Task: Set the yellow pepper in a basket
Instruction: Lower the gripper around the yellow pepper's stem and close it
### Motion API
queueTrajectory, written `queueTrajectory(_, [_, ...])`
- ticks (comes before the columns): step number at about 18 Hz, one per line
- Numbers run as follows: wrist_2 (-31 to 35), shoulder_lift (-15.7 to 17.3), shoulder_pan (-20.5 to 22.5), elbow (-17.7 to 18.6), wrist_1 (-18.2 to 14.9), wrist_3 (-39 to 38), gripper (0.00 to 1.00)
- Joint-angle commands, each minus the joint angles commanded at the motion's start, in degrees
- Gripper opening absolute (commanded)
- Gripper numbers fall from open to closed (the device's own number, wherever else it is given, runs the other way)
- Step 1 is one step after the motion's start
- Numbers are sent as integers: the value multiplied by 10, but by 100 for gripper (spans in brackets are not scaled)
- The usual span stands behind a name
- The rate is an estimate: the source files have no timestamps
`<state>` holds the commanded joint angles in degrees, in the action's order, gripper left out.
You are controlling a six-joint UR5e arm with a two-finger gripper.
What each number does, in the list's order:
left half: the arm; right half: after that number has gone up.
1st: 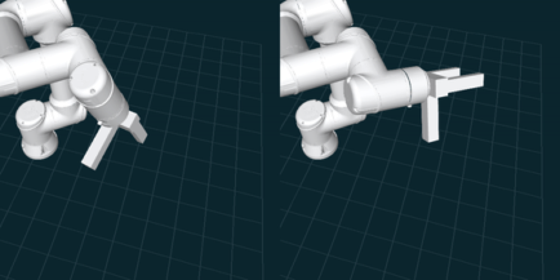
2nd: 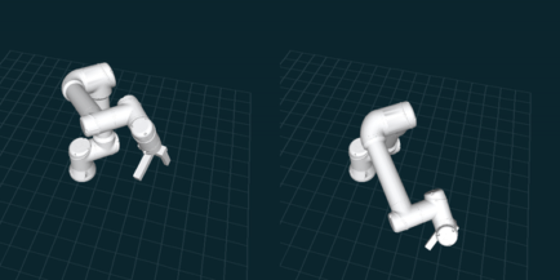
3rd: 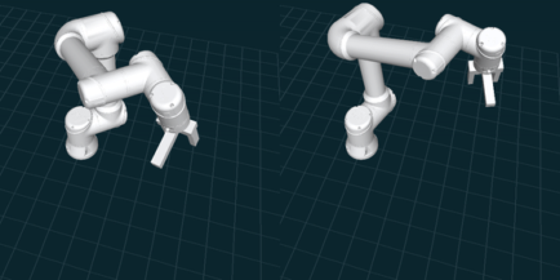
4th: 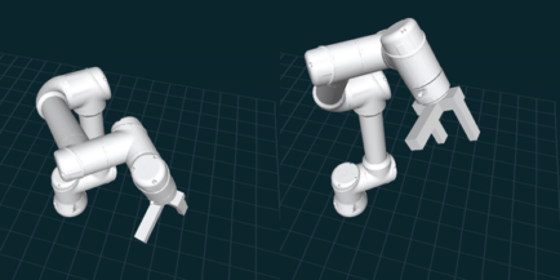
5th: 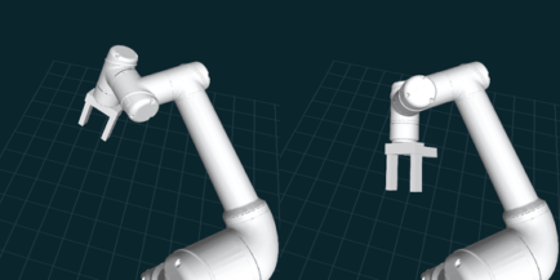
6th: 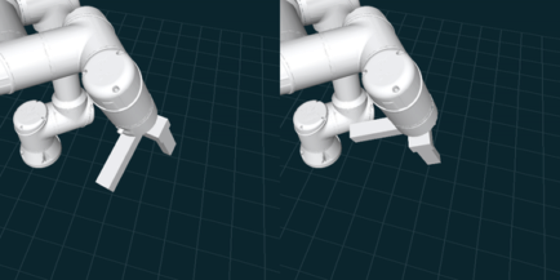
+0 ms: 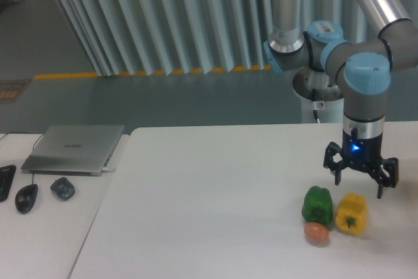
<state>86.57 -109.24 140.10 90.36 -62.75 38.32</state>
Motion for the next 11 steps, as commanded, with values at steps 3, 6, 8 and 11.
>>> queueTrajectory(3, [-1,-15,1,0,22,-17,100])
queueTrajectory(6, [-2,-30,-5,0,27,-40,100])
queueTrajectory(8, [-2,-33,-5,3,27,-40,100])
queueTrajectory(11, [-2,-39,-11,6,27,-40,100])
